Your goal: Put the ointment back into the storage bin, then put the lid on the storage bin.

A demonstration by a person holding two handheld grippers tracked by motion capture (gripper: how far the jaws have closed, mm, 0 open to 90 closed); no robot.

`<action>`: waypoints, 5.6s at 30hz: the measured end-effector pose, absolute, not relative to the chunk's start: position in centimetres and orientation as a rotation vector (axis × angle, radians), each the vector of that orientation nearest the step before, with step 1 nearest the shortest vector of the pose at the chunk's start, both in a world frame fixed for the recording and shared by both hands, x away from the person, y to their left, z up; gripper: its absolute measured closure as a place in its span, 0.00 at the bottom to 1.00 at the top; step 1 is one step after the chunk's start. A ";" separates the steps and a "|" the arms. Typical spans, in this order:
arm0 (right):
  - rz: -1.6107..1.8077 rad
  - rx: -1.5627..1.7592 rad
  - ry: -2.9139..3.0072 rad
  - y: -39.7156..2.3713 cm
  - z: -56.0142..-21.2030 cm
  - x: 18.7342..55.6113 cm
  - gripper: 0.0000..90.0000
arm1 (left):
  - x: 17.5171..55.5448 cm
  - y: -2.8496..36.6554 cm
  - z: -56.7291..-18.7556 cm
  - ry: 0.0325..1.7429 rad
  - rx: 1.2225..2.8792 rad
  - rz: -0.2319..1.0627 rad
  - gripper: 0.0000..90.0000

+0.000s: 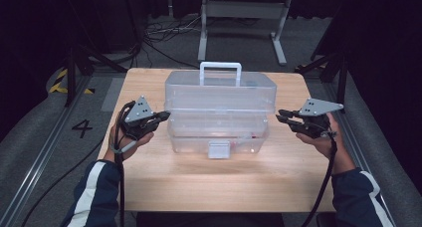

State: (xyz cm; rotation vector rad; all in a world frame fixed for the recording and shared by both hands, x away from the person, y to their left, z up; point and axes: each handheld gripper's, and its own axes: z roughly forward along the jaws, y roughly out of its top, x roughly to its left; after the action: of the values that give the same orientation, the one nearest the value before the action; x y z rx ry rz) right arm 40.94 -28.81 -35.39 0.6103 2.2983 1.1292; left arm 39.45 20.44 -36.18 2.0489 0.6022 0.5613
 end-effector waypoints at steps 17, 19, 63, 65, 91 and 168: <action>1.041 0.661 2.329 -29.3 -37.8 40.5 0.77 | 38.9 21.4 -37.4 0.624 2.068 0.542 1.00; 1.050 0.664 2.328 -29.5 -37.8 40.2 0.76 | 38.8 21.4 -37.5 0.624 2.082 0.539 1.00; 0.954 0.552 2.423 -28.9 -39.0 36.9 0.65 | 34.7 22.2 -40.5 0.648 2.256 0.622 0.90; 0.929 0.554 2.425 -29.2 -39.1 36.9 0.64 | 34.5 22.5 -41.0 0.649 2.275 0.627 0.86; 0.827 0.690 2.445 -34.3 -43.4 35.9 0.47 | 33.6 26.2 -45.2 0.804 2.401 0.606 0.38; 0.996 1.236 2.279 -39.1 -49.1 34.3 0.21 | 33.4 29.8 -49.2 1.080 2.198 0.384 0.08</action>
State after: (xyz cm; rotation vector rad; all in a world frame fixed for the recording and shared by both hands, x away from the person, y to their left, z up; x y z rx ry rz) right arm 34.29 -39.10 -49.15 1.2358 2.2791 0.9955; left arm 33.44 29.80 -49.17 2.1977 1.0799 0.3841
